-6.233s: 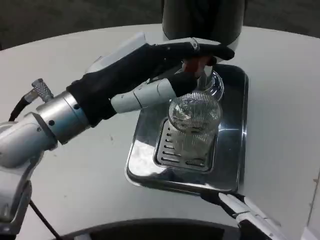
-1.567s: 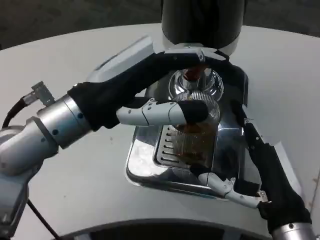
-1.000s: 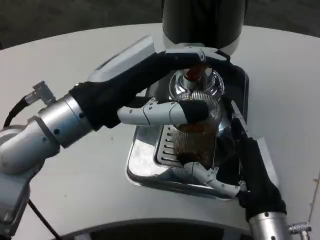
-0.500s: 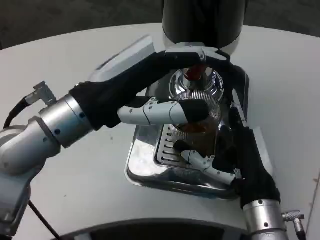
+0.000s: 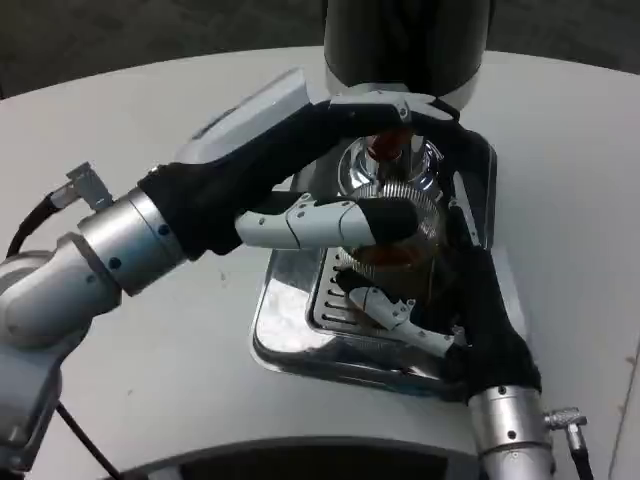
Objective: Grasp the cup under the faucet to collect the drink, then remove the cup.
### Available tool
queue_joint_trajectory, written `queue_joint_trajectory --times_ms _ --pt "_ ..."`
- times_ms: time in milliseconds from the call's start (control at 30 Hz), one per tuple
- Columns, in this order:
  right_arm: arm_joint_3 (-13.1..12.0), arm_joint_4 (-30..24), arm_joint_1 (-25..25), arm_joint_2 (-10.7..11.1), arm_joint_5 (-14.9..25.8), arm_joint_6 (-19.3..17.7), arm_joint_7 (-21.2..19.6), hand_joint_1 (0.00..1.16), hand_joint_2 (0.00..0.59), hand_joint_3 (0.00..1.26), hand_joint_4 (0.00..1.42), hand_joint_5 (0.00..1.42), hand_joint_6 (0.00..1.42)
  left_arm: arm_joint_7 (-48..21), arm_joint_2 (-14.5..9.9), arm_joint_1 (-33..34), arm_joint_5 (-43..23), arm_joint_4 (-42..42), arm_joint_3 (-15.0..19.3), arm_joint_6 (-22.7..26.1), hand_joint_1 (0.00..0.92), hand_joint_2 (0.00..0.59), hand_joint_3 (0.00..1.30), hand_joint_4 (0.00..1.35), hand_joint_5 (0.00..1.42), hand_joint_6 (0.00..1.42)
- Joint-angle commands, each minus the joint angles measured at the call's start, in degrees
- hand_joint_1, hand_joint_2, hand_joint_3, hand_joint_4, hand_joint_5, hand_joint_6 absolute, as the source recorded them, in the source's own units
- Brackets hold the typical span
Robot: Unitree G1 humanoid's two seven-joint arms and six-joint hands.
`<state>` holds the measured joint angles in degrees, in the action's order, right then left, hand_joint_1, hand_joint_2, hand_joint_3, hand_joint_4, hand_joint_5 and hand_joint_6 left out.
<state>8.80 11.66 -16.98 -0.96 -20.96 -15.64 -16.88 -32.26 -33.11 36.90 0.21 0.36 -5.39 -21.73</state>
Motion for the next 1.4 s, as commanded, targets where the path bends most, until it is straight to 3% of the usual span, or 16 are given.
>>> queue_joint_trajectory --times_ms 33,600,1033,1400 --pt "0.64 1.09 -0.43 -1.25 -0.38 -0.59 -1.16 0.82 0.171 0.0 0.0 0.0 0.05 -2.21 -1.02 -2.47 2.78 1.44 -1.75 1.85 0.0 0.095 0.37 0.2 0.22 0.05" --pt "1.21 0.97 -0.51 -3.42 -1.19 0.82 -3.74 0.85 0.168 0.1 0.18 0.18 0.18 -2.1 -1.21 -2.61 2.77 1.67 -1.44 1.83 0.0 0.095 0.37 0.2 0.22 0.04" --pt "0.2 5.47 -3.62 -3.6 -0.81 0.28 -5.35 0.9 0.156 0.27 0.41 0.42 0.32 -2.03 -1.23 -3.01 2.45 2.11 -1.06 1.78 0.0 0.096 0.37 0.2 0.22 0.04" --pt "-0.25 7.82 -5.54 -2.98 -1.31 0.21 -7.56 0.99 0.161 0.41 0.55 0.6 0.51 -2.72 0.5 -4.19 -5.13 2.66 0.68 7.52 0.0 0.097 0.37 0.18 0.2 0.04"
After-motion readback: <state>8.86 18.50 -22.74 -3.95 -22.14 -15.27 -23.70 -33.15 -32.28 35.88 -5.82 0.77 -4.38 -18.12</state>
